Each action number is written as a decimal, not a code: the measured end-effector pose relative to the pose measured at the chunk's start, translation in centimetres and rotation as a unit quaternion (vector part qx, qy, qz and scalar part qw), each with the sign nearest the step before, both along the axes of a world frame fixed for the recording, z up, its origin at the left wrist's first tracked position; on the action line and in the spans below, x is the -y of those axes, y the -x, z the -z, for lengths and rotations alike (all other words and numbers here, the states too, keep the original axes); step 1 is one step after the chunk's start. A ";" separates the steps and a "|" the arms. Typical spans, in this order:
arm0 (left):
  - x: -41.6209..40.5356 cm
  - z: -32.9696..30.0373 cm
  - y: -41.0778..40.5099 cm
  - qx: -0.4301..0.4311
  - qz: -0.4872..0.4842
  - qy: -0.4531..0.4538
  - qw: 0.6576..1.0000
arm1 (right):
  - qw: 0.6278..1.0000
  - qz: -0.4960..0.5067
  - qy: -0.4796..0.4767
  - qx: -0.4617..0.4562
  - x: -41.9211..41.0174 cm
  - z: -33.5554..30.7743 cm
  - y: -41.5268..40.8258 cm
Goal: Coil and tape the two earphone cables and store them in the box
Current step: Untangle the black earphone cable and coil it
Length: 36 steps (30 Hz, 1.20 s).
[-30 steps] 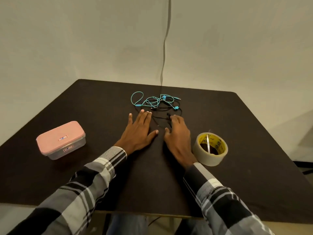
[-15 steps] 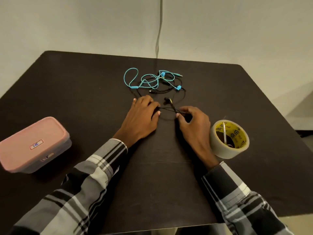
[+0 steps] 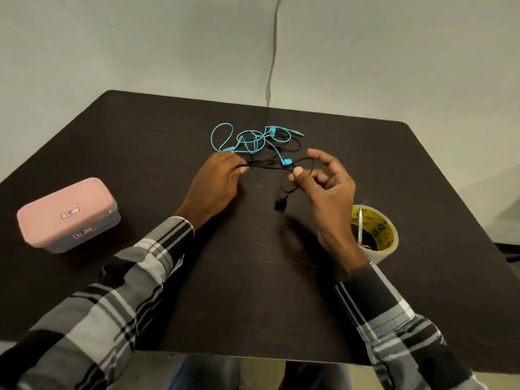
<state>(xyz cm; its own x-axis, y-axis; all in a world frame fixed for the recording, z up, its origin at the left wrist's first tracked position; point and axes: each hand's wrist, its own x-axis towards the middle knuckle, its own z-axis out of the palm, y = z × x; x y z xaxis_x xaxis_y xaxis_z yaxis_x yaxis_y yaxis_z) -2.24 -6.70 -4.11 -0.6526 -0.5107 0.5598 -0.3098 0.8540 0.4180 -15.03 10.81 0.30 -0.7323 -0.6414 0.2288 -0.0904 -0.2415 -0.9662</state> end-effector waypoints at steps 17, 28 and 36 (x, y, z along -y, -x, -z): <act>2.6 -11.2 -1.3 0.015 -0.092 0.084 0.992 | 0.979 -0.166 -0.089 0.081 -4.3 -3.6 0.1; 2.3 -6.9 -1.1 0.121 -0.182 0.017 0.976 | 0.989 -0.122 -0.058 0.057 -1.3 -6.9 0.4; 5.3 -5.4 -0.3 0.006 -0.170 -0.223 0.960 | 0.986 -0.062 -0.133 -0.079 -1.2 -7.7 2.8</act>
<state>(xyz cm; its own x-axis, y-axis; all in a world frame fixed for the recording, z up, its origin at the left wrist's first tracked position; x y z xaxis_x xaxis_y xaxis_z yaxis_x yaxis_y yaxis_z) -1.97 -12.02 1.31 -0.4104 -0.8825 0.2298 -0.5459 0.4396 0.7133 -17.83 12.04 8.00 -0.6131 -0.7765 0.1455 -0.2299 -0.0008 -0.9732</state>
